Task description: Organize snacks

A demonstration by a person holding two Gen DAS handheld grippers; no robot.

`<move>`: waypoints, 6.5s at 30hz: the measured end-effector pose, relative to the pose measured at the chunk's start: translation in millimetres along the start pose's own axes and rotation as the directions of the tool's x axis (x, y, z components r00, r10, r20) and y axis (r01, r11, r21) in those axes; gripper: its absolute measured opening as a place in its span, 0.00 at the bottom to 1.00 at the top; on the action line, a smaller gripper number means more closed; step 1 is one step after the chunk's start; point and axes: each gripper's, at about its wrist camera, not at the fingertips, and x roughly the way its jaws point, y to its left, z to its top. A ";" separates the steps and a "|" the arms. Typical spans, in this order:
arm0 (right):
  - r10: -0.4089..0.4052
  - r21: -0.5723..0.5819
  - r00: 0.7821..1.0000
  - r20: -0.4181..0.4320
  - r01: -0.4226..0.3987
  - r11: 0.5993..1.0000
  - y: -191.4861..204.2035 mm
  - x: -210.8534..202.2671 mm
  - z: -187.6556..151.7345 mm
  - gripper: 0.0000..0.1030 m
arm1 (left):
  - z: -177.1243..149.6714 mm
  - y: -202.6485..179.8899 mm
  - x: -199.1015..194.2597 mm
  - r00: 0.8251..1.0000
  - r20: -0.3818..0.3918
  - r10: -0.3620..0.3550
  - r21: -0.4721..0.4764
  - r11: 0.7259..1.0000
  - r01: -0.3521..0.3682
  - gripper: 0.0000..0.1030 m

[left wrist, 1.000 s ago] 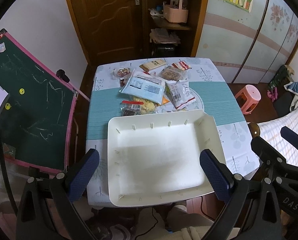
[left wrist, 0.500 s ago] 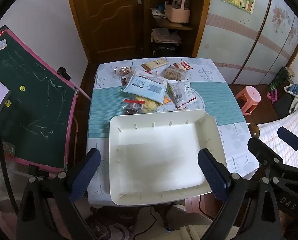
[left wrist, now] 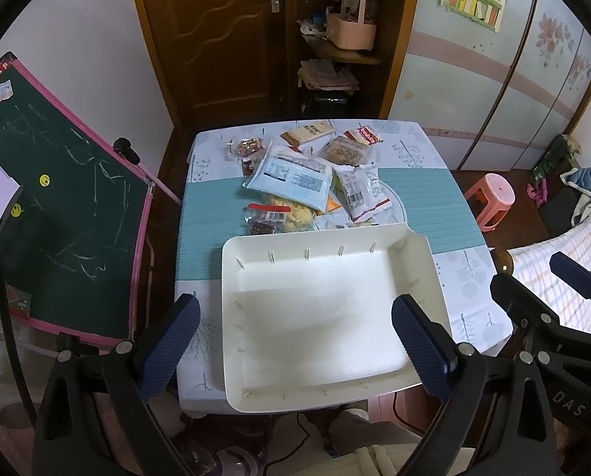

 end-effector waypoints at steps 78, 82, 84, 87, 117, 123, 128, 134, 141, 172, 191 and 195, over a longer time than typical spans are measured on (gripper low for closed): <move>0.177 0.123 0.685 -0.706 -0.128 0.984 -0.6 384.6 43.0 0.87 | 84.0 83.6 376.3 0.853 -0.520 -0.034 -0.150 0.987 -0.053 0.94; 0.128 0.086 0.703 -0.700 -0.094 0.992 10.5 385.9 35.7 0.79 | 82.2 87.3 390.6 0.832 -0.553 -0.046 -0.183 0.981 -0.068 0.67; 0.088 0.041 0.718 -0.690 -0.083 0.996 18.4 386.8 34.2 0.66 | 82.1 88.4 393.2 0.838 -0.544 -0.041 -0.187 0.979 -0.074 0.61; 0.061 0.007 0.733 -0.677 -0.076 0.997 24.0 383.3 34.2 0.46 | 84.8 86.5 392.9 0.845 -0.535 -0.019 -0.168 0.982 -0.084 0.49; 0.397 0.244 0.841 -0.368 -0.324 0.914 12.3 207.3 74.6 0.39 | 56.0 54.9 140.9 0.974 -0.179 -0.137 -0.106 0.987 0.120 0.39; 0.306 0.142 0.877 -0.369 -0.272 0.952 23.7 161.1 32.4 0.40 | 18.3 33.6 145.7 0.976 -0.200 -0.082 0.027 0.996 0.089 0.40; 0.200 0.070 0.900 -0.386 -0.187 0.980 26.9 150.7 1.3 0.40 | -1.3 29.4 162.7 0.970 -0.234 -0.072 0.068 0.994 0.090 0.40; 0.179 0.137 0.877 -0.446 -0.131 0.982 11.8 167.8 -23.2 0.42 | -16.9 34.6 186.1 0.948 -0.307 -0.080 0.066 0.992 0.105 0.41; 0.175 0.194 0.849 -0.499 -0.087 0.977 11.4 184.2 -43.9 0.54 | -28.6 36.6 196.9 0.926 -0.355 -0.129 0.047 0.987 0.156 0.84; 0.168 0.152 0.980 -0.106 -0.151 0.977 20.3 126.4 -16.2 0.55 | 14.6 53.8 141.8 0.990 -0.049 -0.132 -0.010 0.991 0.132 0.84; 0.028 -0.120 1.000 0.000 -0.028 0.992 -5.6 176.8 90.1 0.64 | 143.2 76.5 201.7 0.995 -0.030 -0.093 -0.092 0.992 0.090 0.84; 0.072 -0.088 0.994 -0.082 -0.079 0.993 -23.4 230.1 112.2 0.64 | 165.3 81.1 247.7 0.989 -0.096 -0.111 -0.098 0.990 0.102 0.84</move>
